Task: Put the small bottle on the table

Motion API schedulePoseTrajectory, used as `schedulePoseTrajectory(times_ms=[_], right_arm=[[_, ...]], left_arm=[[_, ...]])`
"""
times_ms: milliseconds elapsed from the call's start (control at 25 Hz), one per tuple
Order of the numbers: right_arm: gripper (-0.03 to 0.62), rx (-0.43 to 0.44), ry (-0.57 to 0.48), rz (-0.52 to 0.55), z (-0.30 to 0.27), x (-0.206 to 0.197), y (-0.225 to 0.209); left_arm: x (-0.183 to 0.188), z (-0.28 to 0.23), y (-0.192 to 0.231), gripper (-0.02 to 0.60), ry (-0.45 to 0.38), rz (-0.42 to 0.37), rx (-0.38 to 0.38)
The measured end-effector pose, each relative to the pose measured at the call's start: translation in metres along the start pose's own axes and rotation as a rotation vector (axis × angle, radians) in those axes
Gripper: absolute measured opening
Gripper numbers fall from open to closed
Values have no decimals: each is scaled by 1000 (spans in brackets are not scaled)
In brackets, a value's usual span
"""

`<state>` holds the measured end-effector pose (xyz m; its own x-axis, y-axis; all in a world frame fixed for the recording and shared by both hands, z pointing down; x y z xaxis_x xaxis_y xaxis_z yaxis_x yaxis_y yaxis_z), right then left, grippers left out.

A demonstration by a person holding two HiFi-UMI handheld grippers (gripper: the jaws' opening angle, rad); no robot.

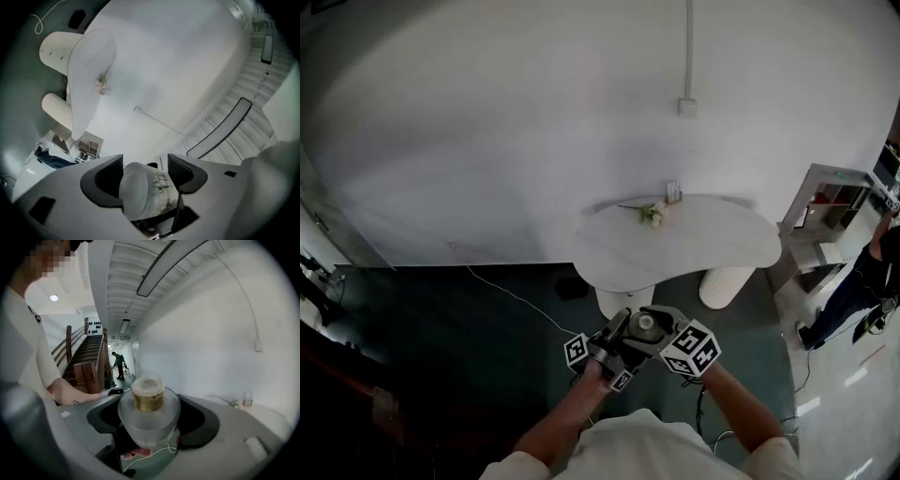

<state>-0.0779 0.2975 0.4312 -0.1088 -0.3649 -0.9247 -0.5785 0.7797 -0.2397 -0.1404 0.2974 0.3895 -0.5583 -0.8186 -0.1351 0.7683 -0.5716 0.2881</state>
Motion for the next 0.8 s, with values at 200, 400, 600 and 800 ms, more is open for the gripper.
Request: schedulePoseTrajectory(times_ms=[200, 400, 600, 800], right_arm=[[348, 2, 1, 2, 5, 0, -3], [348, 10, 3, 11, 10, -2, -3], [348, 20, 5, 21, 17, -6, -7], [348, 33, 5, 30, 27, -12, -15]], left_arm=[[-4, -2, 4, 281, 1, -5, 1], [-9, -3, 5, 281, 2, -12, 1], [-17, -4, 12, 281, 3, -23, 8], [-26, -5, 22, 281, -2, -37, 15]])
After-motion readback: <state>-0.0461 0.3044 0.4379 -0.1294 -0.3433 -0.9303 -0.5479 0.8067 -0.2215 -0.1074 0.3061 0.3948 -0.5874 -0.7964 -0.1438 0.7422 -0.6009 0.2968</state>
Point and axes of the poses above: the fingertips, and each gripper's own axes: z backward along the fingers, y to its left, x out of its top, the point moved 4 cm from there along z, backward along the fingers, and after that the axes turned 8 degrees about -z, right-handed, at the moved point
